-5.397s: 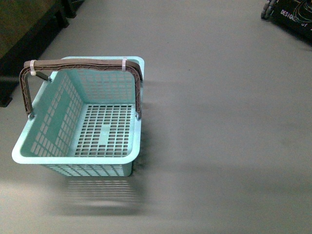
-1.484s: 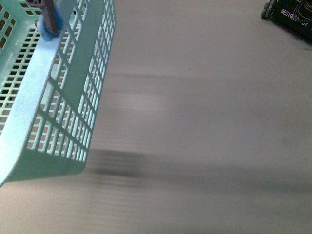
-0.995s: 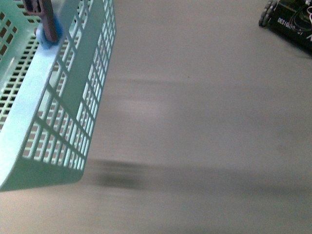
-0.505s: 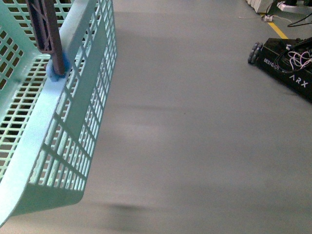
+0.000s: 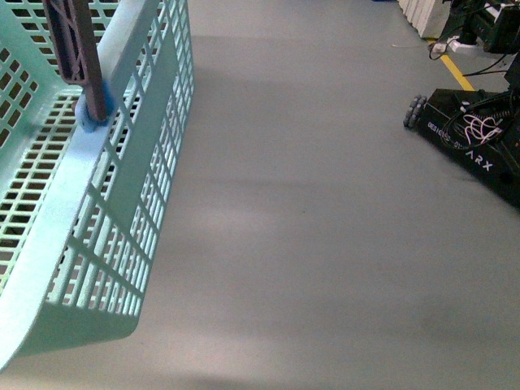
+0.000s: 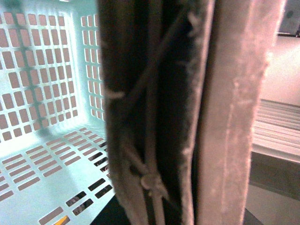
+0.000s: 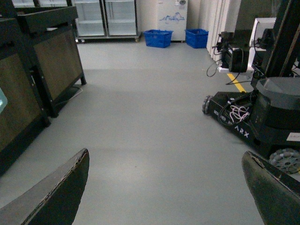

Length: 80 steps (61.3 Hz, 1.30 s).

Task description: Pick mango and avocado into basket

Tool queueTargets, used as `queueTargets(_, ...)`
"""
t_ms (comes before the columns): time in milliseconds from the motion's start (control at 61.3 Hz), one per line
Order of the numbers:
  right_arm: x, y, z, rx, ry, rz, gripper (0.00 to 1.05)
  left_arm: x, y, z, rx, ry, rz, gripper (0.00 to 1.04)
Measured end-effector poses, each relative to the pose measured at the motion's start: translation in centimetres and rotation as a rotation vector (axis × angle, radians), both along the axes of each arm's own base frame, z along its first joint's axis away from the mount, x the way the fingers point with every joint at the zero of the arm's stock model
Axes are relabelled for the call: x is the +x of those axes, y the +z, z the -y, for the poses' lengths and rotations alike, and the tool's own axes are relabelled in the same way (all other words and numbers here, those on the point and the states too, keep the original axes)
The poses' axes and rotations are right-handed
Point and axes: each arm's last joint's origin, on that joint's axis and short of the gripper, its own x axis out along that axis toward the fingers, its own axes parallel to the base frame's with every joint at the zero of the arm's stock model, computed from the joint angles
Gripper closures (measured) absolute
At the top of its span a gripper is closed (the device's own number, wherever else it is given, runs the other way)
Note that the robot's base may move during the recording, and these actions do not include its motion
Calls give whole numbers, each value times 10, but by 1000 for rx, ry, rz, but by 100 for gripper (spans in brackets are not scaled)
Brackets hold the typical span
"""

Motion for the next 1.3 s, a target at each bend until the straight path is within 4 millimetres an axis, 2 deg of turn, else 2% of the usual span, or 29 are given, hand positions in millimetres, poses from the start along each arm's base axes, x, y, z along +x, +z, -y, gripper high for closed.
queueTargets(1304, 0, 0, 0, 0, 1, 1, 9, 0, 0, 0, 0, -1, 1, 90)
